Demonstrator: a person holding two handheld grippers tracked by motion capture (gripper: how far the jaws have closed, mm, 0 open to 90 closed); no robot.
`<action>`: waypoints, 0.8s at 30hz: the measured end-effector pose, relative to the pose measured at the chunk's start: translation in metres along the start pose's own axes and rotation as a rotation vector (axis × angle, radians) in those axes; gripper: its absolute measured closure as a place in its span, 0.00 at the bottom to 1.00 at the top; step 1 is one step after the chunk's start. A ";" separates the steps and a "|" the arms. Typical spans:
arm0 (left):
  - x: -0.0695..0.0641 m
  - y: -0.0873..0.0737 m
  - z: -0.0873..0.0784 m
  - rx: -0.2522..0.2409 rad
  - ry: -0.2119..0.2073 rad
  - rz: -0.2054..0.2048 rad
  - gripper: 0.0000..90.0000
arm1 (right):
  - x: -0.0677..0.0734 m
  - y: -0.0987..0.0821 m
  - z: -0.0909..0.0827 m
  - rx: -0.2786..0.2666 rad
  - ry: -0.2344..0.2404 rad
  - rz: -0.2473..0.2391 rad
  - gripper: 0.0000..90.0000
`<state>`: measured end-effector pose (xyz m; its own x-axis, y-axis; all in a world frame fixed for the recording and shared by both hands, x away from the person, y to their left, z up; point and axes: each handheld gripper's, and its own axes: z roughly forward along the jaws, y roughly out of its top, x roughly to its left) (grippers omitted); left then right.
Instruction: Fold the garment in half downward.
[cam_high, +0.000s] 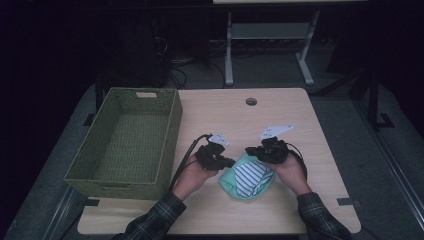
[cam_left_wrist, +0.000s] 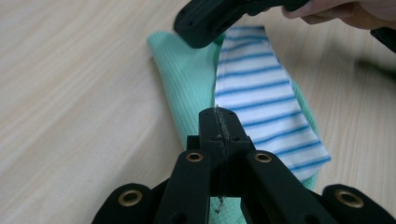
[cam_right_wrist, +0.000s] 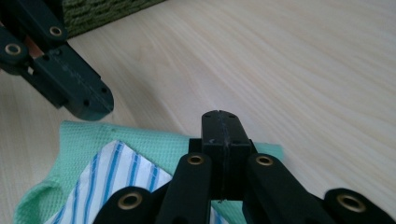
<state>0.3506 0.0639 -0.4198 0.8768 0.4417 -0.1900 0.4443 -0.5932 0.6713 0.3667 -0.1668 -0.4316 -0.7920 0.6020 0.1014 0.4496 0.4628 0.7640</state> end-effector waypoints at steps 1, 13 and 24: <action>0.000 -0.001 0.003 0.013 0.004 0.006 0.99 | 0.000 0.000 0.004 0.011 0.005 0.001 1.00; 0.006 -0.013 0.030 0.133 0.046 0.029 1.00 | -0.008 -0.017 0.030 0.110 0.011 0.018 1.00; -0.002 -0.014 0.002 0.068 0.010 0.016 0.99 | -0.022 -0.019 0.005 0.057 -0.048 0.050 1.00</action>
<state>0.3428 0.0699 -0.4297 0.8822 0.4384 -0.1717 0.4417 -0.6443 0.6243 0.3783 -0.1856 -0.4517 -0.7479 0.6553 0.1065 0.5120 0.4672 0.7208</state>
